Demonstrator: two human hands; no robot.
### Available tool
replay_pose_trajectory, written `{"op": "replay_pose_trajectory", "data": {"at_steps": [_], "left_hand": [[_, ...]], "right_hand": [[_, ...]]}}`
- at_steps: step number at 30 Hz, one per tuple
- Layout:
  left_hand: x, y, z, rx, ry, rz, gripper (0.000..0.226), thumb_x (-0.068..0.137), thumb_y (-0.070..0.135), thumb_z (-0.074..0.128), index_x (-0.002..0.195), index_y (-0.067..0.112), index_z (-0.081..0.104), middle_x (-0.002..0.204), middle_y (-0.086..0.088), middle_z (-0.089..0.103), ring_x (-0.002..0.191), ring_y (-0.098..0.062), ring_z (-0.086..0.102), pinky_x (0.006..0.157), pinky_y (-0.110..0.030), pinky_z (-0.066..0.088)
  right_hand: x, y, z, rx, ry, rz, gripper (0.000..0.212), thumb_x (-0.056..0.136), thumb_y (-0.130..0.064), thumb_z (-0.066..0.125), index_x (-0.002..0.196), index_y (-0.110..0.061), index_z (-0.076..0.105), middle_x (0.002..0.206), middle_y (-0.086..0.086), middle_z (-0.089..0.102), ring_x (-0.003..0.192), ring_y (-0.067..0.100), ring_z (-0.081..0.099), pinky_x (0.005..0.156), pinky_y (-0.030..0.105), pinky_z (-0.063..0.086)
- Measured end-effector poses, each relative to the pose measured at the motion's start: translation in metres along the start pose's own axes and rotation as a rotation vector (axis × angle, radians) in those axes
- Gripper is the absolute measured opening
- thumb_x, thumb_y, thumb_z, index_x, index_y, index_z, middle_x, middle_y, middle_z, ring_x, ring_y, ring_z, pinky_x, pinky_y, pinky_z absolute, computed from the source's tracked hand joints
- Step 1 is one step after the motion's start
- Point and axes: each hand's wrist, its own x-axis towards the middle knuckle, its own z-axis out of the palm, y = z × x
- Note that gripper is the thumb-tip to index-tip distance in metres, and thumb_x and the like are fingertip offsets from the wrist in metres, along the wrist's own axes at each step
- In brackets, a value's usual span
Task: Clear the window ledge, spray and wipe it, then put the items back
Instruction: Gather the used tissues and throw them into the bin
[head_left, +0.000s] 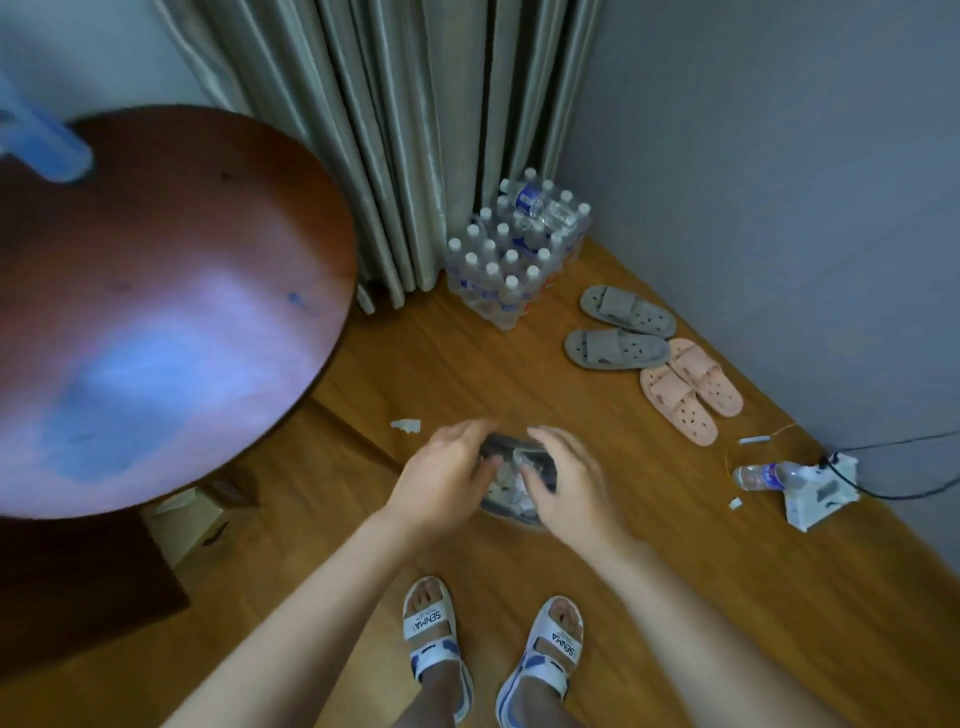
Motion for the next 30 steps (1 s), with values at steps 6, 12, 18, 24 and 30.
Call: {"op": "replay_pose_trajectory", "data": {"at_steps": [6, 12, 18, 24, 30], "left_hand": [[-0.054, 0.05, -0.123, -0.022, 0.155, -0.047, 0.054, 0.106, 0.044, 0.051, 0.152, 0.018, 0.043, 0.149, -0.001, 0.055, 0.133, -0.019, 0.054, 0.103, -0.033, 0.051], [-0.112, 0.083, -0.225, 0.018, 0.318, -0.115, 0.06, 0.103, 0.052, 0.05, 0.154, 0.021, 0.041, 0.154, 0.003, 0.049, 0.143, -0.016, 0.042, 0.112, -0.031, 0.038], [-0.168, 0.097, -0.293, 0.242, 0.475, -0.215, 0.074, 0.099, 0.066, 0.038, 0.151, 0.014, 0.048, 0.155, -0.006, 0.049, 0.144, -0.028, 0.042, 0.112, -0.043, 0.041], [-0.243, 0.11, -0.329, 0.39, 0.59, -0.461, 0.084, 0.1, 0.074, 0.017, 0.155, 0.017, 0.042, 0.162, -0.006, 0.04, 0.151, -0.029, 0.035, 0.117, -0.048, 0.04], [-0.33, 0.096, -0.336, 0.387, 0.702, -0.752, 0.078, 0.102, 0.072, 0.023, 0.153, 0.018, 0.047, 0.16, -0.005, 0.044, 0.148, -0.028, 0.039, 0.113, -0.044, 0.042]], "right_hand": [[-0.024, -0.104, -0.07, -0.072, -0.01, -0.084, 0.05, 0.102, -0.032, 0.064, 0.149, -0.02, 0.052, 0.152, -0.003, 0.05, 0.144, 0.015, 0.04, 0.117, 0.035, 0.039], [-0.033, -0.212, -0.116, -0.153, -0.029, -0.175, 0.057, 0.104, -0.043, 0.057, 0.156, -0.027, 0.042, 0.161, -0.007, 0.039, 0.149, 0.012, 0.03, 0.118, 0.028, 0.027], [-0.032, -0.321, -0.153, -0.267, -0.09, -0.351, 0.06, 0.108, -0.05, 0.041, 0.162, -0.027, 0.029, 0.169, -0.002, 0.025, 0.156, 0.016, 0.016, 0.125, 0.037, 0.017], [-0.037, -0.413, -0.156, -0.331, -0.158, -0.553, 0.061, 0.108, -0.053, 0.035, 0.163, -0.028, 0.024, 0.171, -0.001, 0.02, 0.157, 0.018, 0.013, 0.125, 0.038, 0.017], [-0.055, -0.484, -0.113, -0.363, -0.312, -0.787, 0.062, 0.107, -0.054, 0.037, 0.162, -0.028, 0.025, 0.17, 0.0, 0.022, 0.156, 0.019, 0.015, 0.122, 0.039, 0.022]]}}
